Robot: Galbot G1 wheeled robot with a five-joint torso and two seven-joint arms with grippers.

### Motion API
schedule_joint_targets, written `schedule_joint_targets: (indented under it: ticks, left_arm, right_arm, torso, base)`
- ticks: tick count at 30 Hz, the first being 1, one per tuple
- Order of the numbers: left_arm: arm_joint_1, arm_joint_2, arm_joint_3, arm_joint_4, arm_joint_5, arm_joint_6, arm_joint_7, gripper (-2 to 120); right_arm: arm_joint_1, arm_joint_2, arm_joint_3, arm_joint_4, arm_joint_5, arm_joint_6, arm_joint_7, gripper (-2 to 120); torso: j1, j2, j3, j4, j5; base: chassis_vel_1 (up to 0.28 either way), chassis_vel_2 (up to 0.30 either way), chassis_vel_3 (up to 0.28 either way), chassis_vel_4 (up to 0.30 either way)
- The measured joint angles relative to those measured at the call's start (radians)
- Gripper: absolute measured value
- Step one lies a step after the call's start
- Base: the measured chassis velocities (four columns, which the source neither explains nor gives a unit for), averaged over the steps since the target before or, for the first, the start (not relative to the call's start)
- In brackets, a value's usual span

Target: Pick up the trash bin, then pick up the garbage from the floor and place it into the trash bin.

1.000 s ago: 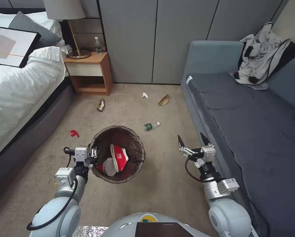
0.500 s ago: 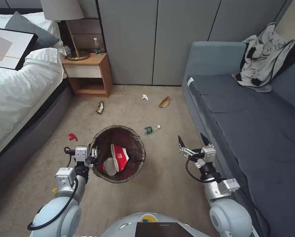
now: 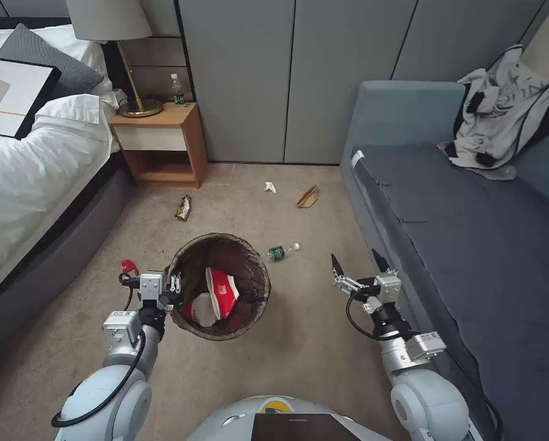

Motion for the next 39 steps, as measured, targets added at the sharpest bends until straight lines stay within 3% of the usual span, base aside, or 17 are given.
schedule_joint_targets:
  ticks: [28, 39]
  left_arm:
    - [0.006, -0.002, -0.023, -0.01, -0.006, 0.0, 0.0, 5]
    - [0.004, 0.004, -0.051, -0.011, -0.027, 0.0, 0.001, 5]
  right_arm:
    - [-0.009, -0.003, -0.005, -0.005, 0.003, 0.007, -0.006, 100]
    - [-0.004, -0.047, -0.006, -0.019, 0.007, -0.008, -0.017, 100]
  torso:
    - [0.0, 0.0, 0.0, -0.0001, 0.0001]
    - [0.0, 0.0, 0.0, -0.0002, 0.0001]
  base:
    - [-0.179, 0.175, 0.171, -0.176]
    - [-0.048, 0.05, 0.049, -0.054]
